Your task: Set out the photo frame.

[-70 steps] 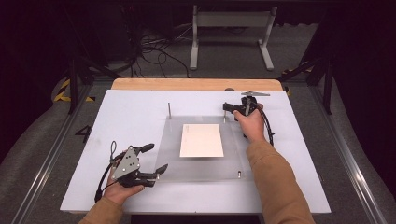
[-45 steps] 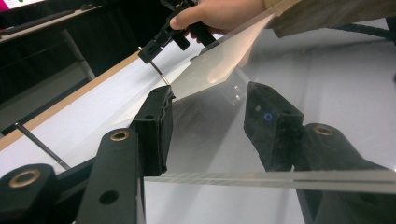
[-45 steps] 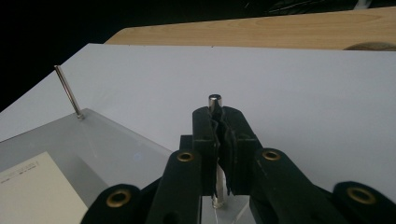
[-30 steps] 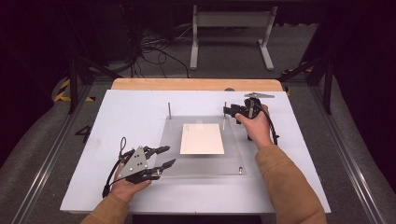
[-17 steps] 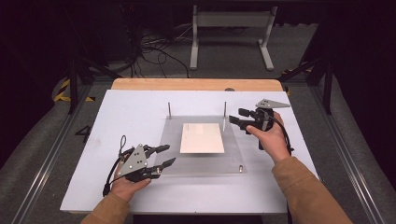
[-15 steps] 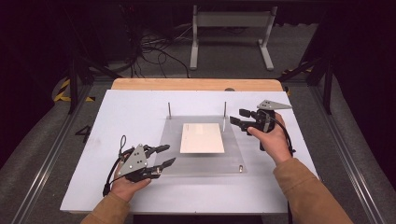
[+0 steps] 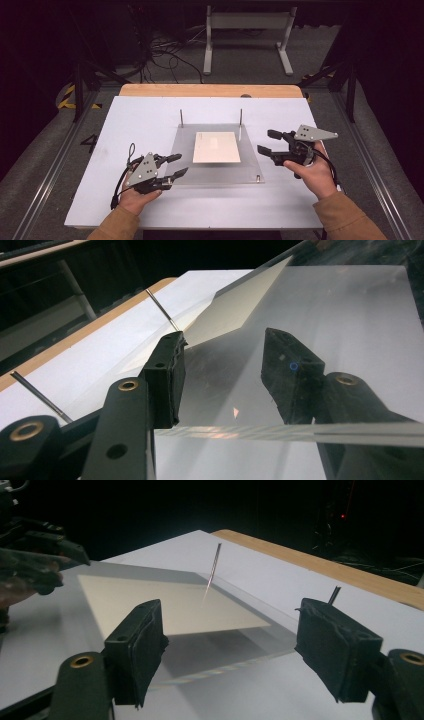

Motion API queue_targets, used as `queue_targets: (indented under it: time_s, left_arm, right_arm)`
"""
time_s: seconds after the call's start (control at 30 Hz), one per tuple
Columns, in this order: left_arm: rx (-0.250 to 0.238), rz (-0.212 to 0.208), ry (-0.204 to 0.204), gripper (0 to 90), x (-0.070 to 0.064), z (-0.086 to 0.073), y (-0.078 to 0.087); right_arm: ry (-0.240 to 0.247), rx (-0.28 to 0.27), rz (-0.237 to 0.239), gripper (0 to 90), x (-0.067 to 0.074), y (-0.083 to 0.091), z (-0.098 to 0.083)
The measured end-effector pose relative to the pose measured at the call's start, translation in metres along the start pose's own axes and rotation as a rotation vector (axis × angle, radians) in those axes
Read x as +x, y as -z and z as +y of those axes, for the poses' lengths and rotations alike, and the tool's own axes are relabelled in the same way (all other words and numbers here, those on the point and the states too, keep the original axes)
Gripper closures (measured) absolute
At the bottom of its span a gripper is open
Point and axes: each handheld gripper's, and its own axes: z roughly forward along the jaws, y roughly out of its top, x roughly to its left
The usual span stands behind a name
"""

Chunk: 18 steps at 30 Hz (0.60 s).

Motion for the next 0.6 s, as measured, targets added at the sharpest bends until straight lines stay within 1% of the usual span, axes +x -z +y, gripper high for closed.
queue_targets:
  time_s: [0.03,0.17,0.2,0.27,0.3,0.37,0.43,0.57,0.6]
  left_arm:
    - [-0.002,0.0,0.006,51.2,0.0,0.0,0.0]
    - [0.002,-0.005,0.006,51.2,0.001,0.002,0.0]
    - [0.0,-0.001,0.012,51.1,0.002,0.003,0.0]
    - [0.001,-0.004,0.016,51.0,0.003,0.004,0.0]
    - [0.002,-0.004,0.015,50.9,0.003,0.004,0.0]
    - [0.001,-0.004,0.017,50.8,0.003,0.004,0.001]
    - [0.002,-0.006,0.021,50.7,0.004,0.005,0.001]
    - [0.003,-0.01,0.024,50.4,0.006,0.005,0.002]
    - [0.003,-0.01,0.024,50.3,0.006,0.005,0.002]
  right_arm:
    - [0.003,0.001,0.003,26.8,0.002,0.003,-0.001]
    - [0.054,0.01,0.009,27.1,0.008,0.012,-0.006]
    - [0.061,0.012,0.01,27.1,0.01,0.013,-0.007]
    - [0.094,0.009,0.045,27.7,0.015,0.017,-0.01]
    - [0.105,0.008,0.054,28.0,0.016,0.019,-0.011]
    - [0.111,0.003,0.059,28.0,0.018,0.02,-0.012]
    - [0.139,0.0,0.068,28.2,0.021,0.024,-0.015]
    - [0.195,0.029,0.063,29.0,0.028,0.021,-0.02]
    - [0.2,0.028,0.071,29.2,0.029,0.02,-0.021]
